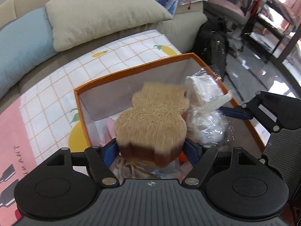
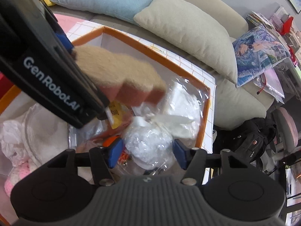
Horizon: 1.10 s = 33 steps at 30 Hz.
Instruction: Organize soft objects
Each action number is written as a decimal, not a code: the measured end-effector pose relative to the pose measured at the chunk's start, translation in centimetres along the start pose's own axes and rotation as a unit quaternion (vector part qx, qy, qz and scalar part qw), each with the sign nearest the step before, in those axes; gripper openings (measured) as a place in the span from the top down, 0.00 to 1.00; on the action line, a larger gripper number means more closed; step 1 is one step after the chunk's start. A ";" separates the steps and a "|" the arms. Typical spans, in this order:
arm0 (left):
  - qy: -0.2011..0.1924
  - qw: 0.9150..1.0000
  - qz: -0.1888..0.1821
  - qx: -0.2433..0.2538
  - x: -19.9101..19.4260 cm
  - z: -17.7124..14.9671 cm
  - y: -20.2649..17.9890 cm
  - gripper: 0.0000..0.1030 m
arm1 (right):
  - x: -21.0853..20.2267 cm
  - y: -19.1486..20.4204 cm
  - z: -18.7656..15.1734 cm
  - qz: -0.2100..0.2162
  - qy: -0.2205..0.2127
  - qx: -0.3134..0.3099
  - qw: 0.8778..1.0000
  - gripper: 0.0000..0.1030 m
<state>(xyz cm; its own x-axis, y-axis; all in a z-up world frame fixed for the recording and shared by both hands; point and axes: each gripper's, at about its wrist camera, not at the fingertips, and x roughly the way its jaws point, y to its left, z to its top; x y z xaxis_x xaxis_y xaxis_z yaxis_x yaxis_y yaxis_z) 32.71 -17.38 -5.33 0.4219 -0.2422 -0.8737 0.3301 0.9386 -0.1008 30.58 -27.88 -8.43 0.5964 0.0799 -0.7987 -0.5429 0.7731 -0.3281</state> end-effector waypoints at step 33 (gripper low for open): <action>-0.192 0.981 0.002 0.034 -19.2 -8.8 2.4 0.13 | -14.9 4.8 0.3 0.032 -0.106 0.284 0.952 0.20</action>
<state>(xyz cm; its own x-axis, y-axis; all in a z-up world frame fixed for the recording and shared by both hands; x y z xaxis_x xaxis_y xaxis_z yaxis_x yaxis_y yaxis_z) 17.94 -8.27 7.01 0.7063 -0.3247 -0.6291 0.3769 0.9247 -0.0540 19.27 -25.16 2.07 0.7111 0.2163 -0.6689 -0.2099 0.9734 0.0916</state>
